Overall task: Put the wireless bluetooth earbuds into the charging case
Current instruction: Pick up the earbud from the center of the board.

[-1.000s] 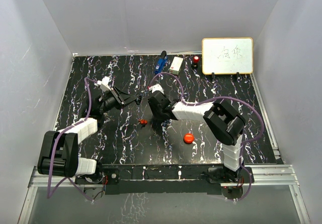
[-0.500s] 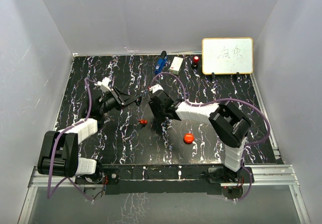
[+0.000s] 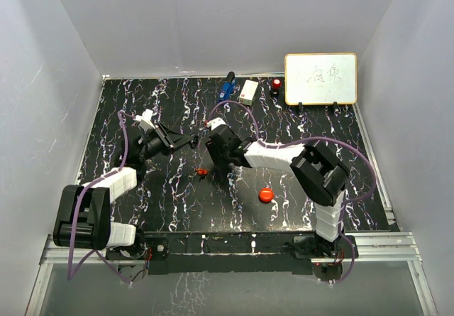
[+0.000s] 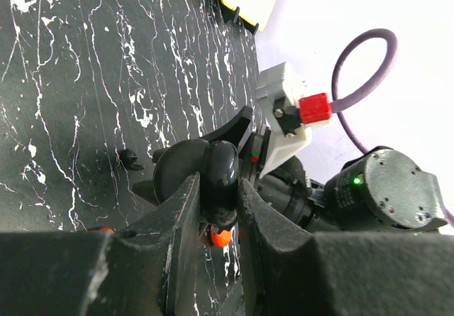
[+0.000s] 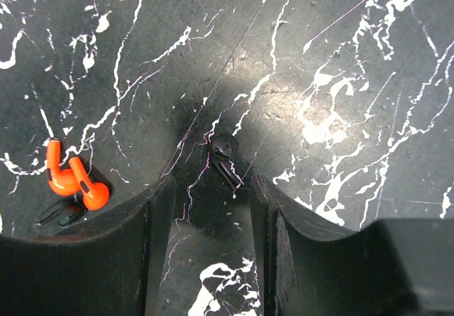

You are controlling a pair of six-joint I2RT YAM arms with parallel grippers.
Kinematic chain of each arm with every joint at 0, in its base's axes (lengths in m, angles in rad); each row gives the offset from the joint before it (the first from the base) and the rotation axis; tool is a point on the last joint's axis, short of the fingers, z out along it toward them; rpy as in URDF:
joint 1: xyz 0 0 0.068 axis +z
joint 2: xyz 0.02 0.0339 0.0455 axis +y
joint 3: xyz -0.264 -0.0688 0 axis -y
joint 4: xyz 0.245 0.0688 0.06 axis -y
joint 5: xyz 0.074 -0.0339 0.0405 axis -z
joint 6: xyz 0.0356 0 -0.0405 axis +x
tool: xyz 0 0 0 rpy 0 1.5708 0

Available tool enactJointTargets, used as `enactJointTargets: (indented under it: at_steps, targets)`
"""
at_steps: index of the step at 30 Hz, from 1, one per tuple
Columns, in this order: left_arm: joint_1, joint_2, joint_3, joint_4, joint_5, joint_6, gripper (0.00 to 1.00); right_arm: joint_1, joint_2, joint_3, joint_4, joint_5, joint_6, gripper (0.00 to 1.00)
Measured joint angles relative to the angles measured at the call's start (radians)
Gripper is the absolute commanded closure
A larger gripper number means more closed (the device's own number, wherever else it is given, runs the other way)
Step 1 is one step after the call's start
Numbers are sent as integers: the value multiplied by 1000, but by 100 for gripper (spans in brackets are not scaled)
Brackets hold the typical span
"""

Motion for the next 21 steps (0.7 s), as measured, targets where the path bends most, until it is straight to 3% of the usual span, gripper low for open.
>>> enactJointTargets:
  at_steps: [21]
  targets:
    - [42,0,-19,21,15,-28,100,0,78,43,17,16,0,60]
